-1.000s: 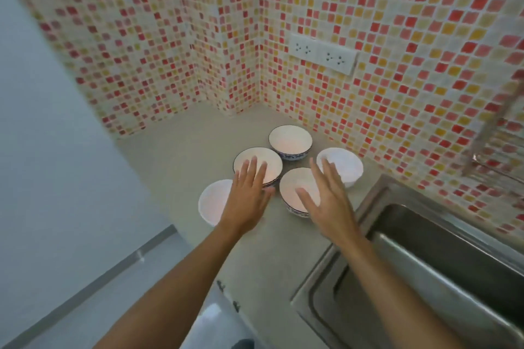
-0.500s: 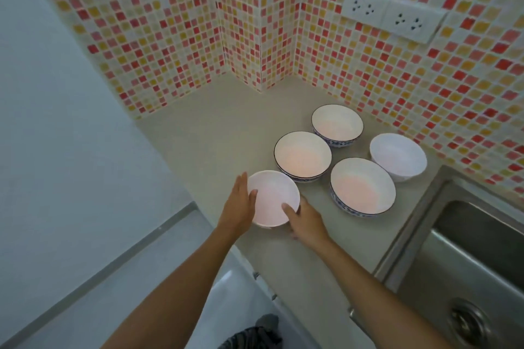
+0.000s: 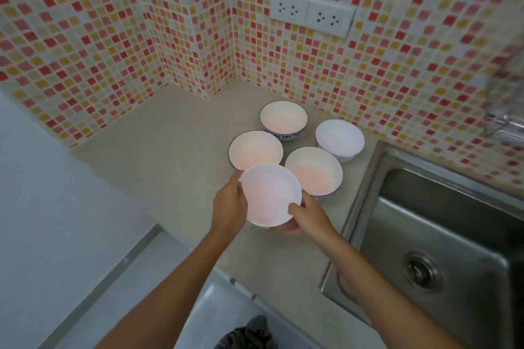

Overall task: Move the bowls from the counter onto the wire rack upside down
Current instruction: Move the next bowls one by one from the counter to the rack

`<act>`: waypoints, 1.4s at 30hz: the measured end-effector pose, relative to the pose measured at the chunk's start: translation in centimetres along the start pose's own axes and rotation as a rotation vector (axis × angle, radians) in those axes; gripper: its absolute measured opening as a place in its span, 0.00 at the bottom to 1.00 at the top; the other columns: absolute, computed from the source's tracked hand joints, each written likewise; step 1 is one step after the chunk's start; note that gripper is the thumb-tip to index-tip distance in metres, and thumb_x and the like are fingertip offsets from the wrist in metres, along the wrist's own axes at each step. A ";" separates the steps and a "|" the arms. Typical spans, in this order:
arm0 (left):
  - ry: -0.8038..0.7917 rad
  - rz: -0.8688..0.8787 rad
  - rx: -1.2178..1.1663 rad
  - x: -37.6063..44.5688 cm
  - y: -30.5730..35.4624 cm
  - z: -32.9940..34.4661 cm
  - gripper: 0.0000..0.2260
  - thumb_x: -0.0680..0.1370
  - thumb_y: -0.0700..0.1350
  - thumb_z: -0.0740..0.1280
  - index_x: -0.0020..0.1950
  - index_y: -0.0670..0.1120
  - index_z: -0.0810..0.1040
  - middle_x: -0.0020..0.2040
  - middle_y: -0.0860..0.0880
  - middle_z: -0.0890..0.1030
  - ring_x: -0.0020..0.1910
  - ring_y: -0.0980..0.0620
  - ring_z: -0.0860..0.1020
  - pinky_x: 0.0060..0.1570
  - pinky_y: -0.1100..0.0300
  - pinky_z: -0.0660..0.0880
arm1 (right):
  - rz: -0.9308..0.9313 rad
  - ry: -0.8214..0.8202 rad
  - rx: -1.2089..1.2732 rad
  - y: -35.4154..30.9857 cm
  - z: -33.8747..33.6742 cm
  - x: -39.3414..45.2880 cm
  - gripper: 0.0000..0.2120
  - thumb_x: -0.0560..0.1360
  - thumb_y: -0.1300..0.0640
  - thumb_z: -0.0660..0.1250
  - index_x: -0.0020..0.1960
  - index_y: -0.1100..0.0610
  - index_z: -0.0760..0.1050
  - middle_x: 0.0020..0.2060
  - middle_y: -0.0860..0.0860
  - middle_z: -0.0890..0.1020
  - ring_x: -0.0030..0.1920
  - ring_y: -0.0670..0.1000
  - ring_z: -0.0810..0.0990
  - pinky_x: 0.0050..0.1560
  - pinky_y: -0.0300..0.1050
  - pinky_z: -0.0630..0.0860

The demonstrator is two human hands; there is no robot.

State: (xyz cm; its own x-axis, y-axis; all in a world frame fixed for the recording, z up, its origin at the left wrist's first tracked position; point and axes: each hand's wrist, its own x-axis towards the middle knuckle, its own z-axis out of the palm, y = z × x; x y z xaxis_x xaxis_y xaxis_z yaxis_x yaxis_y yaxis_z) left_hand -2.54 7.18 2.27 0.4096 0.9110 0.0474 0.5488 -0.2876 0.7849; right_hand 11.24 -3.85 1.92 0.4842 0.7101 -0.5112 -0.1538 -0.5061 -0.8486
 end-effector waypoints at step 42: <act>-0.756 0.486 0.627 -19.3 7.1 26.5 0.29 0.81 0.58 0.47 0.77 0.41 0.50 0.78 0.45 0.50 0.77 0.50 0.46 0.75 0.55 0.41 | 0.281 0.591 0.616 21.6 -31.6 -15.4 0.32 0.65 0.65 0.77 0.66 0.61 0.71 0.62 0.58 0.75 0.59 0.62 0.76 0.47 0.58 0.83</act>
State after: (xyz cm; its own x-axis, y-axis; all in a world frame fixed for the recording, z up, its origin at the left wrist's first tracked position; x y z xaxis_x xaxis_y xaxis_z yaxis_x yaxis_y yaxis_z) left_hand 12.79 -20.27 -9.40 0.9065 0.3046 -0.2925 0.3930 -0.8618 0.3206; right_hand 27.71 -41.18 -4.27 0.6976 0.1455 -0.7016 -0.6854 -0.1500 -0.7126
